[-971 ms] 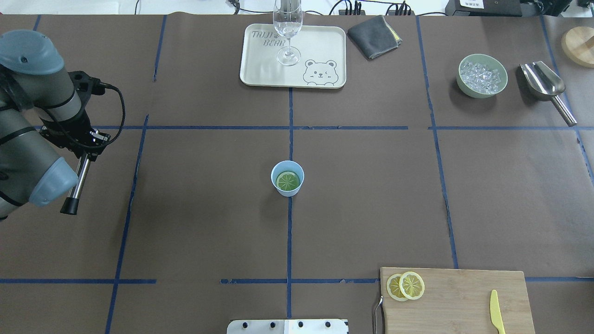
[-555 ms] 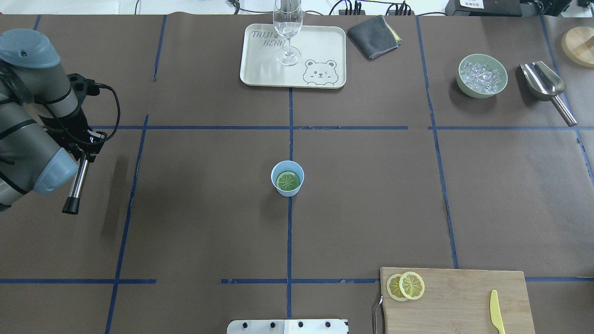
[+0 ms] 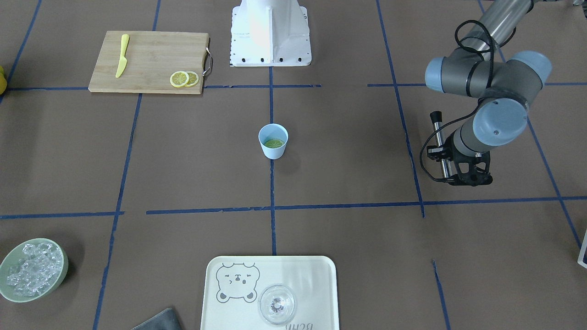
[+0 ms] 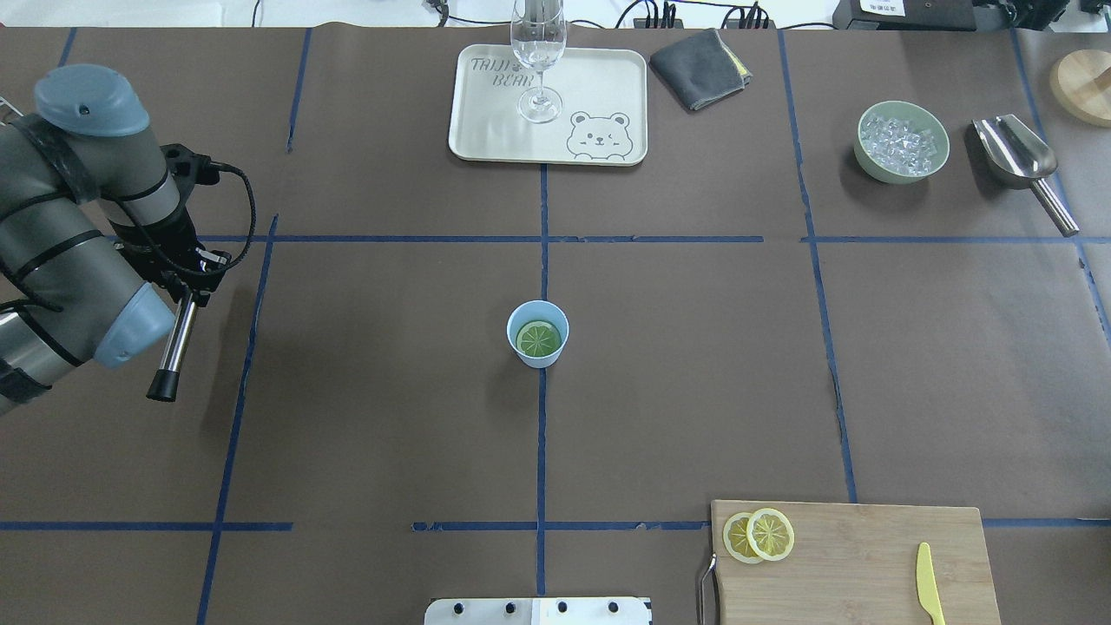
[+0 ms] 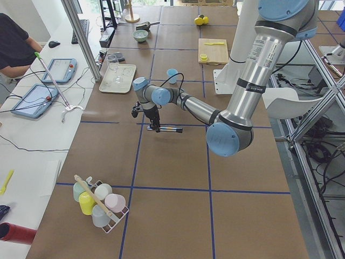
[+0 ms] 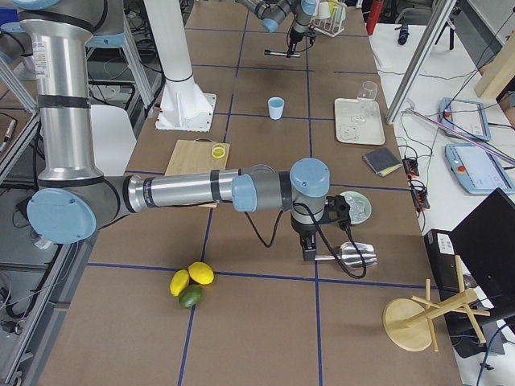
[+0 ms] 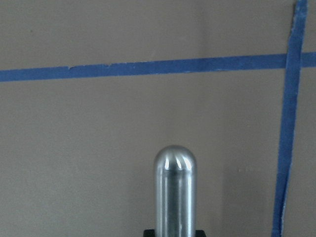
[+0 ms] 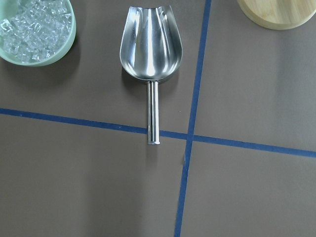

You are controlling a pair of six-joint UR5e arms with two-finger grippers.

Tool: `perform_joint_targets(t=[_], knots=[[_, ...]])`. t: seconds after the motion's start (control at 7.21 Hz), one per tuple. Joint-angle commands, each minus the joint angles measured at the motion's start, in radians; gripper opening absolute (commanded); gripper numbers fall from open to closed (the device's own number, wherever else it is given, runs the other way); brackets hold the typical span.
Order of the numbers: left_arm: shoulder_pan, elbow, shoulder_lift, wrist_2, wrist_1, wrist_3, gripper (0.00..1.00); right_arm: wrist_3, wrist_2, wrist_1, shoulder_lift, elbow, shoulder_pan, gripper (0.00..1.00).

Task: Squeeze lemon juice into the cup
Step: 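Lower the muddler onto the table with the left gripper and release it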

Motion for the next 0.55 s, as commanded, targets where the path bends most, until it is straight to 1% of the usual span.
perform_joint_targets(t=[0.0,0.42], knots=[[0.018,0.028,-0.005,0.0,-0.039,-0.058,0.0,0.0,-0.001,0.0,0.0,0.002,0.0,1.0],[0.02,0.028,-0.002,-0.002,-0.039,-0.069,0.0,0.0,-0.001,0.0,0.002,0.005,0.0,1.0]])
